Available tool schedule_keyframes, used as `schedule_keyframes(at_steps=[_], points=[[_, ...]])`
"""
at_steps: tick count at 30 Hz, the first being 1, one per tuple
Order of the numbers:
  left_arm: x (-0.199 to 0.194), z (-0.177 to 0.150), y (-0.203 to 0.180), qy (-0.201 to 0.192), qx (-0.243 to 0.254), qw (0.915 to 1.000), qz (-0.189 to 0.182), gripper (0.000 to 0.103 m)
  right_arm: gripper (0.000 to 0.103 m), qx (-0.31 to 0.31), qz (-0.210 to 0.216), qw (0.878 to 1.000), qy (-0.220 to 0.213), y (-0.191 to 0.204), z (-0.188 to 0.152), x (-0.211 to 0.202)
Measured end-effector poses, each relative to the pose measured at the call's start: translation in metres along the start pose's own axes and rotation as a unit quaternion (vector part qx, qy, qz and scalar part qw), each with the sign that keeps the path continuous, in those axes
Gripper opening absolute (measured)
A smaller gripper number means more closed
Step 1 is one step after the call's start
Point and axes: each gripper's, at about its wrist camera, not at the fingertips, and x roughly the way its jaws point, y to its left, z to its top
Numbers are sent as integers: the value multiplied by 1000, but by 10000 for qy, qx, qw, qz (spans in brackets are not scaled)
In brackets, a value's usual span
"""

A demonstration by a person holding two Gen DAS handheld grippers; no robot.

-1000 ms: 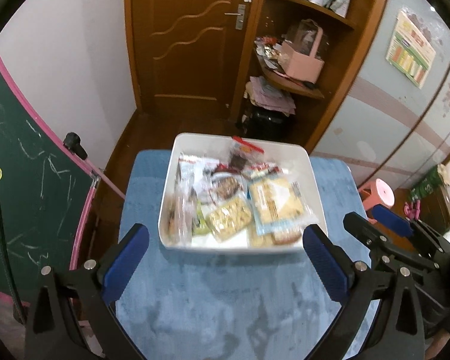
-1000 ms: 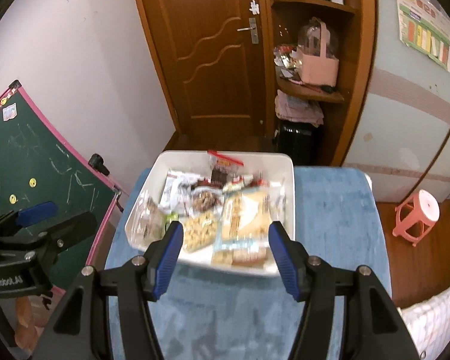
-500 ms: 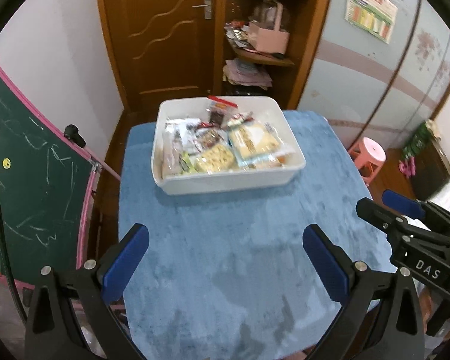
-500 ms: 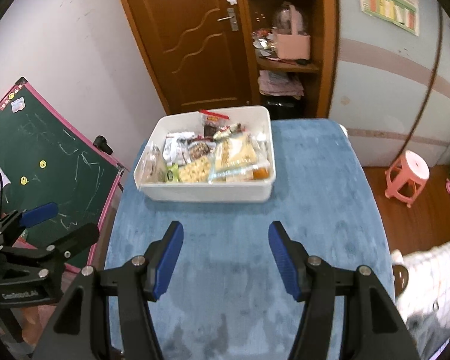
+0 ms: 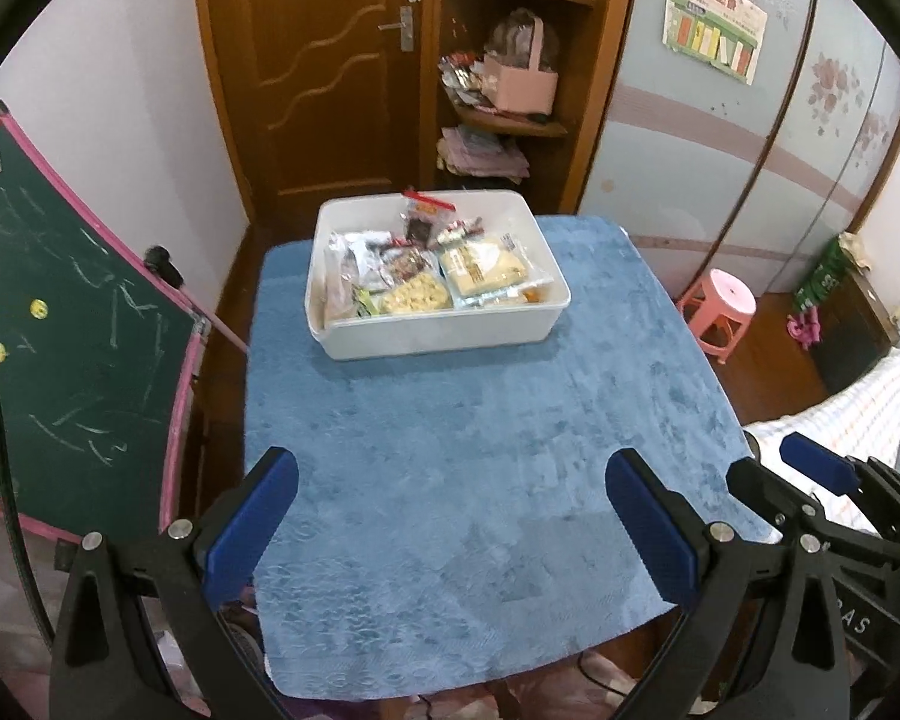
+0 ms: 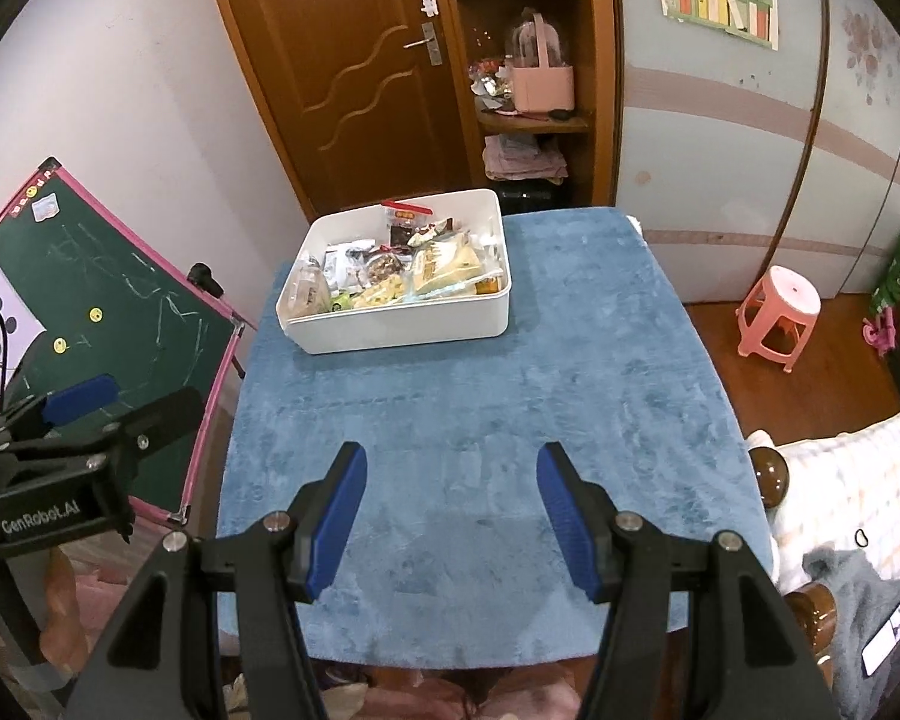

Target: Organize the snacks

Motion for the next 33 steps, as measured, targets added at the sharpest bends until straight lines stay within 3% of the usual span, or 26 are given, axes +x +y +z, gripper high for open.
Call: schedule_keyframes(at_steps=[6,33], points=[[-19,0,-17,-277,-43,9995,167,102,60,-181,-93,9995,-249,-5,6,-19],[-7,1,-49,-63,-311,9982,508,102,60,-539,170,9982,-213,-29,27,-17]])
